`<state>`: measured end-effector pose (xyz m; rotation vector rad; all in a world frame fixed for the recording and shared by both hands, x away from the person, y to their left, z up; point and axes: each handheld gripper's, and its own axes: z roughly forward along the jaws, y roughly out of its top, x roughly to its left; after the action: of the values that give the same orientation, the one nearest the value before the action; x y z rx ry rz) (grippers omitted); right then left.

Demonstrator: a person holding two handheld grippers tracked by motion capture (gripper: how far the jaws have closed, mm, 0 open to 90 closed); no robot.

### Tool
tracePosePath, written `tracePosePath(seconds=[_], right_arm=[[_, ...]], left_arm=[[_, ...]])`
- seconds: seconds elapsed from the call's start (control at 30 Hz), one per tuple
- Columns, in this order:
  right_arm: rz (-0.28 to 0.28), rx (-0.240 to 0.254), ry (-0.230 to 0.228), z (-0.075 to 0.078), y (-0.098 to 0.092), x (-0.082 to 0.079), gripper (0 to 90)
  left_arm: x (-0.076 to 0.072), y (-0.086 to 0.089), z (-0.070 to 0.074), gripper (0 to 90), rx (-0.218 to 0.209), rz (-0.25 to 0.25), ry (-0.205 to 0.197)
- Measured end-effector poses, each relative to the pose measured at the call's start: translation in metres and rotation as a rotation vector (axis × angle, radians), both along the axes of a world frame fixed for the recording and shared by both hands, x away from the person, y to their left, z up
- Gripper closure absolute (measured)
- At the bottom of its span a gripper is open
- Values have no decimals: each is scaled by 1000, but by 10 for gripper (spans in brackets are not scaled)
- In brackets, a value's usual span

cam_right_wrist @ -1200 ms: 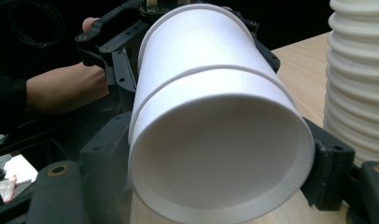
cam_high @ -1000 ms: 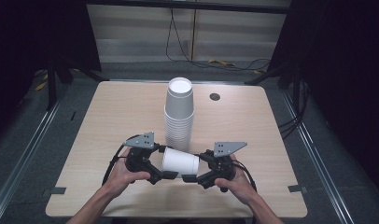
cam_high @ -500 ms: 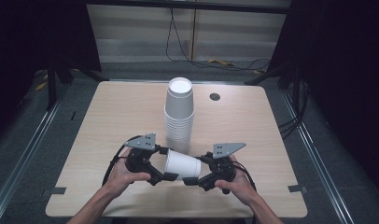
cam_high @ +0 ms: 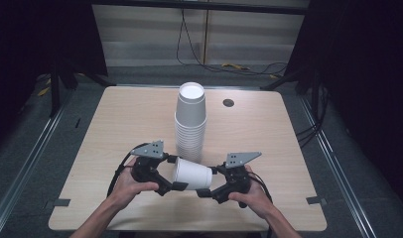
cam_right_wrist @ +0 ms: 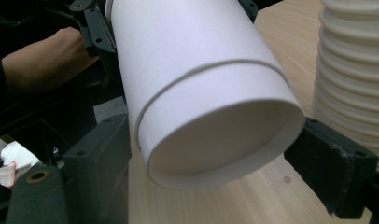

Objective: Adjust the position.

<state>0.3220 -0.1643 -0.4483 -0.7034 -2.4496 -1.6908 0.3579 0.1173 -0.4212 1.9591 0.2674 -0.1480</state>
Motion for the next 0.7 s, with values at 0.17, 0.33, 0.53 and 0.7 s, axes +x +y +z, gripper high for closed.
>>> tracePosePath(seconds=[0.17,0.33,0.53,0.7], right_arm=[[-21,-16,0,2,-5,0,149],[-49,-30,2,4,-11,1,143],[-78,-54,-1,4,-18,0,142],[-119,-65,-15,3,-25,0,173]], left_arm=[[3,7,2,89,1,28,1],[3,22,8,89,19,61,-6],[7,34,8,90,55,95,0],[10,43,7,91,85,117,13]])
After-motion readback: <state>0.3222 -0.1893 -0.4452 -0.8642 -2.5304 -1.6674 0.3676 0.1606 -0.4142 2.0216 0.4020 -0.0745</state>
